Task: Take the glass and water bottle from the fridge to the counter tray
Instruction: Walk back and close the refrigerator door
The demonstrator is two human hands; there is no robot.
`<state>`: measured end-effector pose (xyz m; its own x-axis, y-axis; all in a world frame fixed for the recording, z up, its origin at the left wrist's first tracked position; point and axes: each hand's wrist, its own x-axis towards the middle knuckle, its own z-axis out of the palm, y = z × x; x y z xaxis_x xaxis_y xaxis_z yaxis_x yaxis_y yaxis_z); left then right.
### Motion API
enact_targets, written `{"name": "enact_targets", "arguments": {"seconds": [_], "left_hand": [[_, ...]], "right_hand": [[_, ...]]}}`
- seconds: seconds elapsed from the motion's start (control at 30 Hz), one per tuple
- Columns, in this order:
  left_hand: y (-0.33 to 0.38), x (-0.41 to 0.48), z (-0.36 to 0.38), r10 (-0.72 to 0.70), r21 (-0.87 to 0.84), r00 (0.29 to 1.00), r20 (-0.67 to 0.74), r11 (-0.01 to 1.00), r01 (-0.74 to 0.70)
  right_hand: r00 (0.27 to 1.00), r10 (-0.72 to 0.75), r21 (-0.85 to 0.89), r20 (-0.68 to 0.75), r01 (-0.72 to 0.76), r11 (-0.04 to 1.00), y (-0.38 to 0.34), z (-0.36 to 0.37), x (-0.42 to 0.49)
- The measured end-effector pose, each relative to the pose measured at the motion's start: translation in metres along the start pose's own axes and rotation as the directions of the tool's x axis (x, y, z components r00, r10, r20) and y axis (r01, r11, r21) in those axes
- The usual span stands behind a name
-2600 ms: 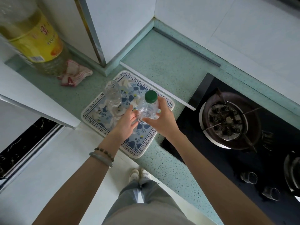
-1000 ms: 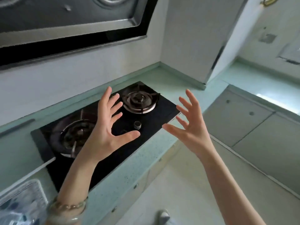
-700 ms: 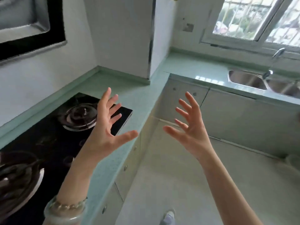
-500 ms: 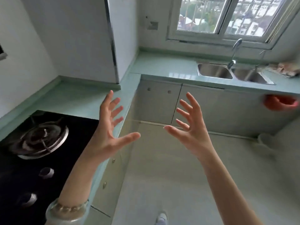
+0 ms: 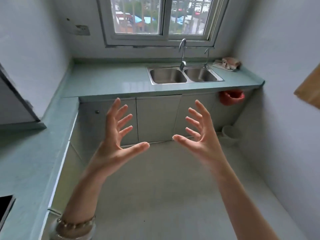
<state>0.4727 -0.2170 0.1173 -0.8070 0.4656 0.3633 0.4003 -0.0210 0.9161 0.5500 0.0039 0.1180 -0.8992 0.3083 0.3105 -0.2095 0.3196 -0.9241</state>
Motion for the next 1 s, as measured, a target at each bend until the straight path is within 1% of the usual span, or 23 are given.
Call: {"name": "enact_targets", "arguments": {"seconds": [0.1,0.2,0.33,0.43,0.57,0.7,0.83,0.97,1.0], "left_hand": [[-0.012,0.038,0.026,0.022,-0.024,0.994,0.108,1.000,-0.019],[-0.026,0.076,0.055,0.044,-0.067,0.972,0.229,0.997,-0.029],[-0.042,0.133,0.095,0.090,-0.147,0.915,0.393,0.989,-0.035],[-0.050,0.177,0.125,0.142,-0.209,0.851,0.506,0.977,-0.039],[-0.056,0.233,0.167,0.231,-0.293,0.724,0.651,0.955,-0.041],[-0.058,0.266,0.208,0.324,-0.377,0.565,0.759,0.926,-0.025],[-0.057,0.277,0.260,0.408,-0.451,0.395,0.823,0.892,0.019],[-0.045,0.266,0.318,0.481,-0.507,0.211,0.851,0.857,0.091],[-0.041,0.261,0.331,0.494,-0.515,0.174,0.852,0.850,0.109]], "right_hand": [[0.995,0.033,-0.026,-0.093,-0.036,0.999,0.015,-0.026,0.010],[0.977,0.064,-0.040,-0.202,-0.073,0.996,0.027,-0.050,0.016],[0.921,0.099,-0.069,-0.376,-0.134,0.989,0.040,-0.082,0.028],[0.861,0.111,-0.082,-0.497,-0.174,0.981,0.043,-0.101,0.037],[0.738,0.097,-0.106,-0.668,-0.224,0.969,0.044,-0.121,0.048],[0.595,0.060,-0.132,-0.802,-0.273,0.953,0.044,-0.134,0.044],[0.406,0.025,-0.130,-0.913,-0.349,0.928,0.040,-0.141,0.021],[0.191,-0.021,-0.102,-0.981,-0.425,0.899,0.033,-0.149,-0.014],[0.145,-0.034,-0.095,-0.989,-0.438,0.894,0.031,-0.150,-0.023]]}}
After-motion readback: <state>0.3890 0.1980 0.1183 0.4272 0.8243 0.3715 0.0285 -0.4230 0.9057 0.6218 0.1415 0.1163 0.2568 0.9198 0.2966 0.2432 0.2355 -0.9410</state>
